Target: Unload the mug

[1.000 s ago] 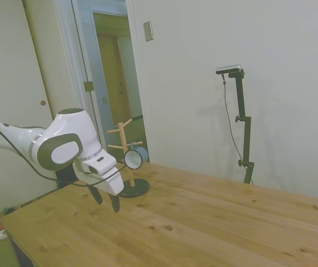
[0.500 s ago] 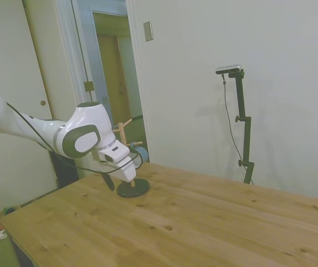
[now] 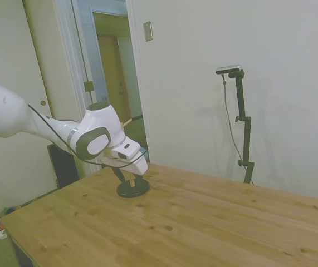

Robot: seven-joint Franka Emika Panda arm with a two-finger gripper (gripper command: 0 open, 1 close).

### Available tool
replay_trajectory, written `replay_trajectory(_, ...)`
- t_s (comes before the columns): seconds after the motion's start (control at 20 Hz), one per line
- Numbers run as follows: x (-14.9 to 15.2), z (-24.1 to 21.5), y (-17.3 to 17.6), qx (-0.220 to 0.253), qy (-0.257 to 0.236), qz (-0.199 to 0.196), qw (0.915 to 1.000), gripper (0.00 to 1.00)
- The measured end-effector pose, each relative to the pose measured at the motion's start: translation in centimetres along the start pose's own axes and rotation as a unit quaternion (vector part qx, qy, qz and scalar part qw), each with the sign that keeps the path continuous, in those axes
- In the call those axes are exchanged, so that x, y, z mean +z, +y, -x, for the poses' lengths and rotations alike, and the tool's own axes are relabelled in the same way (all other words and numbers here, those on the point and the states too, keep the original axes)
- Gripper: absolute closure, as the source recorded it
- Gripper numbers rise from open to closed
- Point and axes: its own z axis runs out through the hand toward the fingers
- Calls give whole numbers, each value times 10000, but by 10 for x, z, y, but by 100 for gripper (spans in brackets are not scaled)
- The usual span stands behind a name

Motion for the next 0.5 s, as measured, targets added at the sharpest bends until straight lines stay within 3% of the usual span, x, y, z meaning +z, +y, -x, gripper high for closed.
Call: replay_trajectory(0.5, 3, 8, -9, -698, 723, -849, 9913, 0)
